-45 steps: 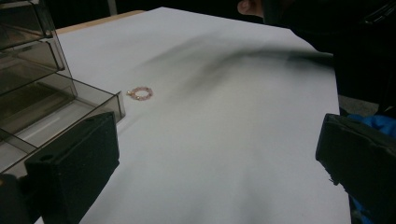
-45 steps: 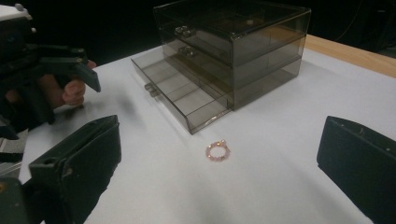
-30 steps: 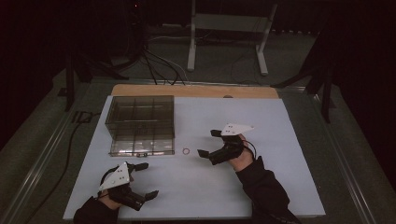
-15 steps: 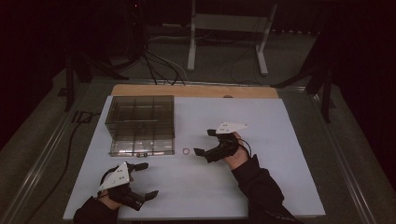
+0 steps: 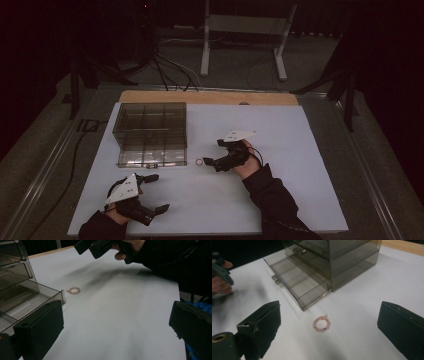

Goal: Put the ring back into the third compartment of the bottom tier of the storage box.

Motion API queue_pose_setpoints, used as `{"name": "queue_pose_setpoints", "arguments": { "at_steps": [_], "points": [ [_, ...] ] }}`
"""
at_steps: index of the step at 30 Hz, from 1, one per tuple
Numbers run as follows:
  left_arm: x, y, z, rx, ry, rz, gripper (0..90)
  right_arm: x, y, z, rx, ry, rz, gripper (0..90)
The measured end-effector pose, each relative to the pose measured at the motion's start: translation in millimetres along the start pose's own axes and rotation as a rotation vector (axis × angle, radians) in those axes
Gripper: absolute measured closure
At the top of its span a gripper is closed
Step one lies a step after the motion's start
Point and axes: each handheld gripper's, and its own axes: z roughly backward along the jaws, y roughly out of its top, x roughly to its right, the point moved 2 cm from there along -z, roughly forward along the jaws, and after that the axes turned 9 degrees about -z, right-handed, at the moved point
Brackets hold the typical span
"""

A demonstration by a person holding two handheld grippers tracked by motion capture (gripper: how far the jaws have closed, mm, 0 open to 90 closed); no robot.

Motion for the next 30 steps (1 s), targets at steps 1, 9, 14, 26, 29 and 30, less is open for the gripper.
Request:
{"name": "queue_pose_setpoints", "arguments": {
  "at_steps": [1, 9, 14, 26, 29, 30],
  "points": [
    [-0.1, 0.2, 0.2, 0.000, 0.000, -0.001, 0.6, 0.3, 0.2, -1.8, -0.002, -0.012, -0.002, 6.2],
    [0.5, 0.2, -0.2, 0.002, -0.002, -0.002, 0.6, 2.6, -1.8, -15.3, -0.041, -0.105, -0.038, 15.0],
    [0.4, 0.1, -0.1, 0.000, -0.001, -0.002, 0.6, 3.1, -4.1, -20.3, -0.063, -0.130, -0.049, 24.2],
    [0.1, -0.4, -0.5, 0.001, -0.001, 0.001, 0.6, 0.2, -7.9, -33.0, -0.110, -0.149, -0.056, 37.4],
    [-0.3, -0.5, -0.8, -0.001, -0.001, 0.002, 0.6, -1.9, -7.8, -35.8, -0.118, -0.150, -0.049, 40.4],
    [-0.2, -0.4, -1.0, -0.002, 0.000, -0.001, 0.6, -2.4, -7.7, -37.1, -0.123, -0.148, -0.047, 41.6]
  ]
}}
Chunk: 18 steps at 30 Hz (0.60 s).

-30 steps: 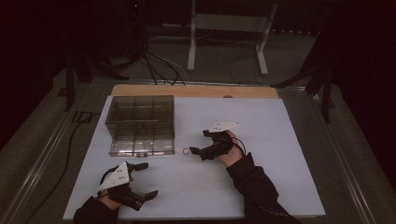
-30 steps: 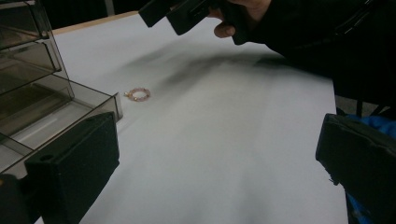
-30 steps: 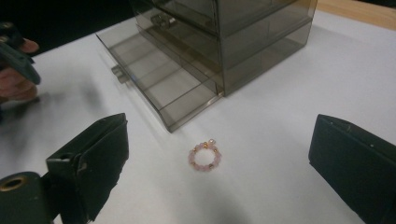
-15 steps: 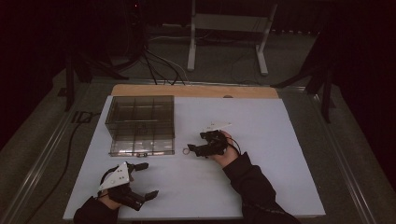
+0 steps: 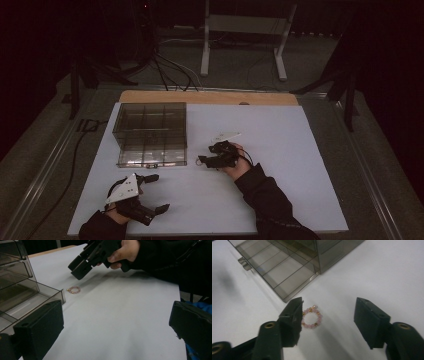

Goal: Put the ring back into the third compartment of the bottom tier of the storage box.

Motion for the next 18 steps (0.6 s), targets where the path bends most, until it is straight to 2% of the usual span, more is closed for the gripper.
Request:
{"name": "queue_pose_setpoints", "arguments": {
  "at_steps": [4, 6, 10, 18],
  "points": [
    [0.1, -0.3, -0.3, -0.003, -0.003, 0.002, 0.6, -1.5, -0.2, -4.8, -0.018, -0.025, 0.015, 44.5],
    [0.0, 0.0, -0.2, 0.001, -0.002, 0.002, 0.6, -2.4, -0.8, -9.3, -0.034, -0.034, 0.021, 49.0],
    [-0.5, -0.5, 0.0, -0.001, -0.004, 0.005, 0.6, -4.5, -1.5, -14.9, -0.058, -0.039, 0.021, 53.5],
    [-0.3, -0.3, 0.2, 0.002, -0.002, 0.004, 0.6, -3.3, -0.5, -20.4, -0.071, -0.032, 0.013, 69.2]
  ]
}}
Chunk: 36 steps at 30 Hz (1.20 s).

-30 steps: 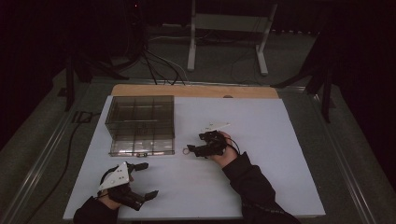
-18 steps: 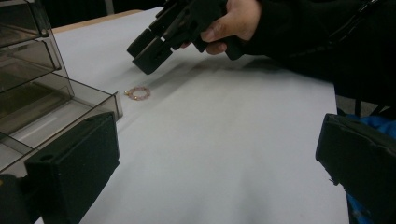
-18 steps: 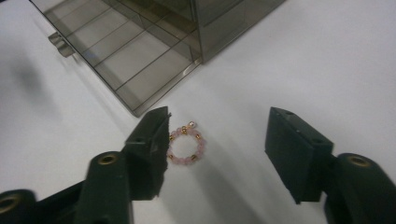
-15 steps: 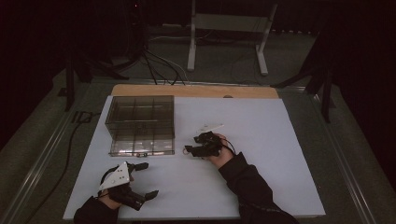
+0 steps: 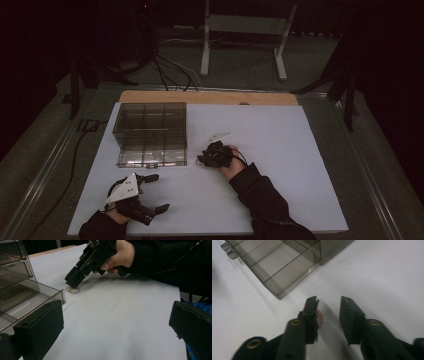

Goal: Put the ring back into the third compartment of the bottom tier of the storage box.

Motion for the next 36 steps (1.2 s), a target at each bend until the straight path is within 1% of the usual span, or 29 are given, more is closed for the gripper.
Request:
{"name": "queue_pose_setpoints", "arguments": {
  "at_steps": [5, 7, 8, 12, 19, 26, 29, 33, 36],
  "points": [
    [-0.2, 0.1, -0.1, 0.002, -0.001, 0.002, 0.6, -5.2, -0.8, -0.5, -0.008, -0.024, 0.049, 76.6],
    [-0.1, -0.2, -0.1, -0.002, -0.003, 0.001, 0.6, -7.8, -1.2, -0.6, -0.013, -0.037, 0.078, 80.9],
    [-0.3, -0.3, -0.2, -0.003, -0.003, 0.002, 0.6, -8.8, -1.3, -0.6, -0.016, -0.040, 0.090, 81.6],
    [0.1, 0.0, -0.5, -0.005, -0.004, -0.002, 0.5, -11.1, -0.4, -1.0, -0.032, -0.041, 0.107, 85.7],
    [0.1, -0.2, -0.8, -0.006, -0.007, -0.002, 0.6, -11.5, 1.7, -1.3, -0.047, -0.047, 0.089, 86.6],
    [-0.3, -0.2, -0.5, -0.004, -0.008, 0.000, 0.6, -9.9, 1.1, -0.3, -0.031, -0.051, 0.071, 86.7],
    [-0.2, -0.1, -0.4, -0.002, -0.008, -0.001, 0.6, -7.7, 1.6, 1.5, -0.025, -0.045, 0.053, 86.7],
    [-0.4, 0.0, -0.6, -0.004, -0.007, -0.002, 0.6, -5.3, 2.6, 5.1, -0.021, -0.038, 0.041, 86.7],
    [-0.1, -0.5, -0.9, -0.008, -0.007, -0.002, 0.6, -6.1, 3.2, 8.1, -0.019, -0.036, 0.047, 86.6]
  ]
}}
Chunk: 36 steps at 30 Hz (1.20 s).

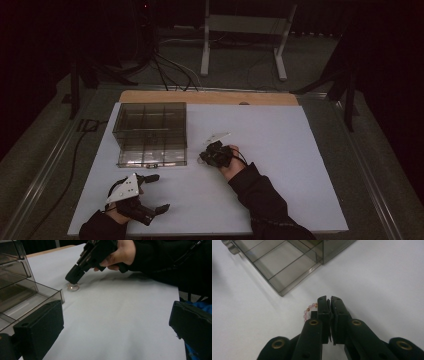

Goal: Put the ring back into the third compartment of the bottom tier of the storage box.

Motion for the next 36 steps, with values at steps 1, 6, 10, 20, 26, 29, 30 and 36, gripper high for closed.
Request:
{"name": "queue_pose_setpoints", "arguments": {
  "at_steps": [1, 6, 10, 20, 26, 29, 30, 36],
  "points": [
    [-0.2, 0.0, 0.0, 0.001, -0.002, 0.002, 0.5, -0.6, 0.4, 1.2, 0.001, 0.001, 0.002, 86.7],
    [0.2, 0.1, -0.8, -0.003, -0.001, -0.001, 0.6, -3.5, 2.8, 6.8, 0.004, -0.002, 0.012, 86.6],
    [0.3, 0.5, -0.5, 0.001, -0.002, -0.002, 0.6, -5.3, 4.8, 12.0, 0.007, 0.002, 0.014, 86.6],
    [0.1, 0.9, -0.7, 0.002, -0.001, -0.001, 0.6, -10.1, 10.4, 23.6, 0.017, 0.008, 0.020, 86.6],
    [0.0, 0.9, -0.8, 0.003, -0.001, 0.000, 0.6, -11.8, 15.8, 29.9, 0.025, 0.010, 0.024, 86.6],
    [0.1, 0.4, -0.9, -0.001, -0.003, -0.001, 0.6, -12.2, 18.0, 31.7, 0.028, 0.009, 0.026, 86.6],
    [0.1, 0.7, -1.0, -0.003, -0.001, -0.002, 0.6, -12.5, 20.0, 33.3, 0.031, 0.011, 0.021, 86.6],
    [-0.1, 1.0, -0.7, 0.001, 0.001, -0.001, 0.6, -15.2, 25.7, 36.5, 0.039, 0.015, 0.022, 86.6]
  ]
}}
